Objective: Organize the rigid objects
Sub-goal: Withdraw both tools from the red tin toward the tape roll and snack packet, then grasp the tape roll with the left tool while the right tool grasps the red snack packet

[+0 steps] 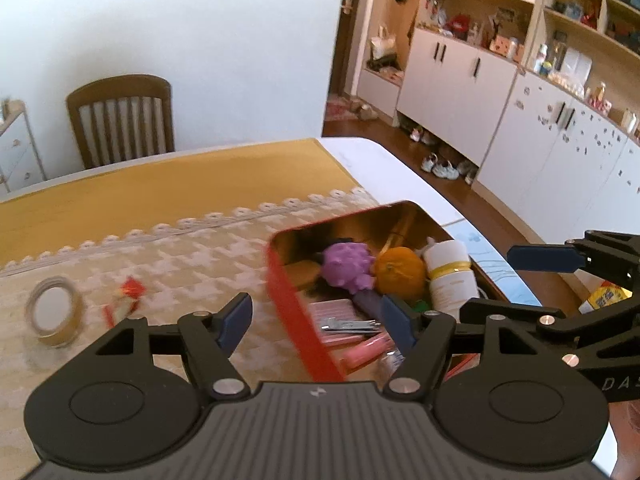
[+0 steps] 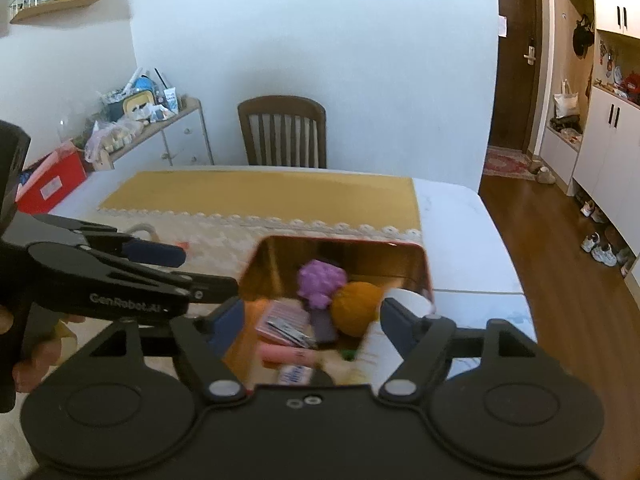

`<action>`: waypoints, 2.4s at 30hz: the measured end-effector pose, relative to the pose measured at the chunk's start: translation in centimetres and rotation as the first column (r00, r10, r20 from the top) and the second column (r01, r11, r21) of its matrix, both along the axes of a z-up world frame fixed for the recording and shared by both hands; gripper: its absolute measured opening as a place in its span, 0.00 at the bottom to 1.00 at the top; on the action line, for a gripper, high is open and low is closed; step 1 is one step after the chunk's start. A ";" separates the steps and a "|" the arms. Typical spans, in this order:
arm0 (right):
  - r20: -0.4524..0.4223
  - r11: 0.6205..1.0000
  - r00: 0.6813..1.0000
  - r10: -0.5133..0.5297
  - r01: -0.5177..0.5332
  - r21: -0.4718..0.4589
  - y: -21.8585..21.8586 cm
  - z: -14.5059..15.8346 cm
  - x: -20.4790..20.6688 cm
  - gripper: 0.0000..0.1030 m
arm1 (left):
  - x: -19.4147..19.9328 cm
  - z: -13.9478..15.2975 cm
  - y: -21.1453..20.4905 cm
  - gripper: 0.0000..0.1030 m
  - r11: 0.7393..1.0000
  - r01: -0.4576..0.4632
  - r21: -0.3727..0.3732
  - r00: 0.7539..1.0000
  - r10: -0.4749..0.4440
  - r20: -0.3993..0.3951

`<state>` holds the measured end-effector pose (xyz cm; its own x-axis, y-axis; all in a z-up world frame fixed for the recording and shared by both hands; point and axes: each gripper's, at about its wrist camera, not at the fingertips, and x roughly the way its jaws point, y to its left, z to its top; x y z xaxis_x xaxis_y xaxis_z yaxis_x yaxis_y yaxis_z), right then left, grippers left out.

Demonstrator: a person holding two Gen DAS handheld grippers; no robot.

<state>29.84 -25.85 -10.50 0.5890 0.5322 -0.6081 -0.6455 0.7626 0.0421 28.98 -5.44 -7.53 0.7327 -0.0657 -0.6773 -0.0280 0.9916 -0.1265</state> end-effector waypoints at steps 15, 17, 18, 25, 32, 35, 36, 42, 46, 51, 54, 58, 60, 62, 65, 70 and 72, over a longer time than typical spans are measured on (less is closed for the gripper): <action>0.026 0.999 0.999 0.024 -0.025 0.041 8.9 0.6 -3.9 1.00 | -6.4 1.3 10.2 0.81 0.993 -0.094 0.071 0.988 0.085 0.126; 0.024 0.999 0.999 0.029 -0.030 0.044 10.0 0.6 -4.1 1.00 | -6.8 1.1 11.2 0.82 0.991 -0.101 0.088 0.987 0.088 0.133; 0.023 0.999 0.999 0.029 -0.030 0.045 10.6 0.6 -4.2 1.00 | -7.1 0.9 11.7 0.82 0.990 -0.104 0.092 0.986 0.091 0.137; 0.003 1.000 1.000 0.012 -0.012 0.013 14.8 -0.2 -3.6 1.00 | -7.3 -1.1 15.3 0.82 0.983 -0.141 0.118 0.984 0.126 0.128; -0.027 0.999 0.999 0.019 -0.020 -0.042 18.3 -1.8 -2.4 1.00 | -6.2 -3.8 18.0 0.82 0.971 -0.178 0.162 0.981 0.162 0.110; -0.040 0.997 0.999 0.022 -0.025 -0.069 19.5 -2.7 -1.7 1.00 | -5.4 -5.1 19.1 0.82 0.968 -0.188 0.165 0.980 0.173 0.097; -0.046 0.997 0.999 0.023 -0.026 -0.076 19.9 -3.0 -1.4 1.00 | -5.1 -5.6 19.5 0.82 0.969 -0.189 0.159 0.980 0.176 0.092; -0.078 0.994 0.997 0.008 -0.016 -0.106 22.3 -4.8 0.7 1.00 | -3.4 -7.7 20.8 0.82 0.969 -0.197 0.150 0.980 0.188 0.068; -0.100 0.991 0.995 -0.004 -0.010 -0.134 23.8 -6.3 2.4 0.99 | -2.3 -9.0 21.2 0.82 0.969 -0.200 0.141 0.979 0.194 0.057; -0.144 0.987 0.989 -0.028 0.005 -0.160 25.1 -8.5 4.6 0.92 | -1.4 -10.1 21.4 0.82 0.968 -0.194 0.160 0.980 0.186 0.066; -0.189 0.989 0.982 -0.010 -0.018 -0.144 25.5 -9.3 5.5 0.83 | -0.9 -10.6 21.5 0.82 0.970 -0.173 0.169 0.984 0.163 0.071; -0.215 0.990 0.977 -0.006 -0.024 -0.138 26.4 -10.0 6.2 0.74 | -0.5 -11.2 21.4 0.82 0.968 -0.163 0.190 0.985 0.151 0.078; -0.219 0.991 0.976 -0.006 -0.024 -0.134 26.8 -10.2 6.3 0.73 | -0.3 -11.4 21.4 0.82 0.968 -0.163 0.190 0.986 0.151 0.077; -0.220 0.991 0.975 -0.013 -0.018 -0.136 27.1 -10.5 6.5 0.72 | -0.2 -11.6 21.3 0.82 0.969 -0.159 0.187 0.986 0.146 0.080; -0.204 0.990 0.979 -0.014 -0.015 -0.140 27.5 -10.6 6.4 0.66 | 0.0 -11.6 21.4 0.82 0.971 -0.160 0.175 0.986 0.148 0.080; -0.192 0.989 0.981 -0.002 -0.026 -0.146 27.9 -10.5 6.1 0.42 | 0.2 -11.6 21.4 0.82 0.972 -0.157 0.173 0.986 0.145 0.080; -0.187 0.988 0.982 -0.001 -0.029 -0.155 28.1 -10.5 6.0 0.36 | 0.2 -11.5 21.3 0.78 0.971 -0.159 0.177 0.986 0.147 0.080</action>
<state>35.80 2.21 -20.98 0.4506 0.4295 -0.7826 -0.6484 0.7601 0.0438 29.17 15.89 -19.04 0.7682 0.1704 -0.6172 -0.1785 0.9827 0.0491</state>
